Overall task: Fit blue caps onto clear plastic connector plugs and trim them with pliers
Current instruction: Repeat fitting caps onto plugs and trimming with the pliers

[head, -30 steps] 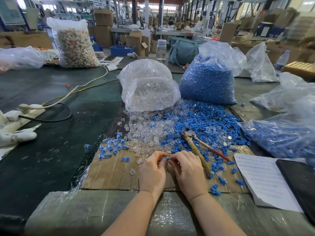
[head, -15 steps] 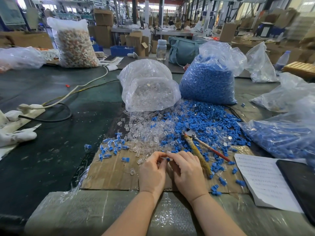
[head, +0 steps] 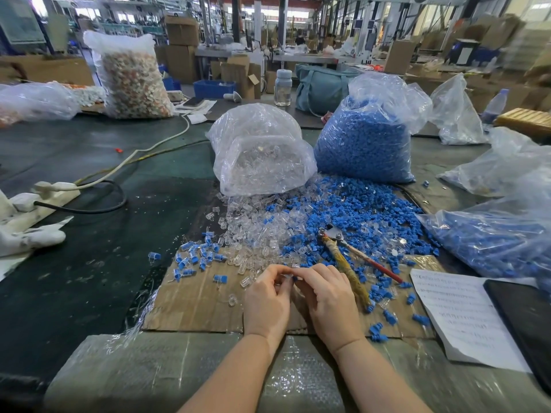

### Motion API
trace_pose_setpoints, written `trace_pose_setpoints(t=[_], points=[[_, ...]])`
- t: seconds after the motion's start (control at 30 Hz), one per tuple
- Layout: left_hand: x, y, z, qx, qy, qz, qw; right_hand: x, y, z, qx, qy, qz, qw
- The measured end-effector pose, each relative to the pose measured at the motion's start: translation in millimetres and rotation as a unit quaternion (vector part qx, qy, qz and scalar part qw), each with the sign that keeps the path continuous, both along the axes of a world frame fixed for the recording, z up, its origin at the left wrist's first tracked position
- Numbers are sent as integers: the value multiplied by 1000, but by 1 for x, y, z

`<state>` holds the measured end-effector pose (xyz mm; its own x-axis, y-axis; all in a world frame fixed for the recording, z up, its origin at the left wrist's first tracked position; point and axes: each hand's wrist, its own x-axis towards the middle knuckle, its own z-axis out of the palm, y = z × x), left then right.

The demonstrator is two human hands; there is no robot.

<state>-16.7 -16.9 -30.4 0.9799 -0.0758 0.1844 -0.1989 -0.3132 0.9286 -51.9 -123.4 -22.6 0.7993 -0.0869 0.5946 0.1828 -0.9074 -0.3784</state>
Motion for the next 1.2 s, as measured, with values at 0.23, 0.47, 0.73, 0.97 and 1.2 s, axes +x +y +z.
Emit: trace_pose_setpoints(t=[0.23, 0.47, 0.73, 0.97, 1.2], points=[[0, 0, 0, -5, 3, 0, 1000, 1, 0, 0, 1, 11, 0, 1000], [-1, 0, 0, -2, 8, 2, 1000, 0, 0, -1, -27, 9, -18, 999], [0, 0, 6, 6, 24, 3, 1000, -3, 1, 5, -72, -5, -22, 997], [8, -4, 15, -37, 105, 8, 994, 8, -21, 23, -64, 151, -245, 956], [15, -1, 29, -125, 185, 7, 975, 18, -47, 32, -42, 400, -302, 864]])
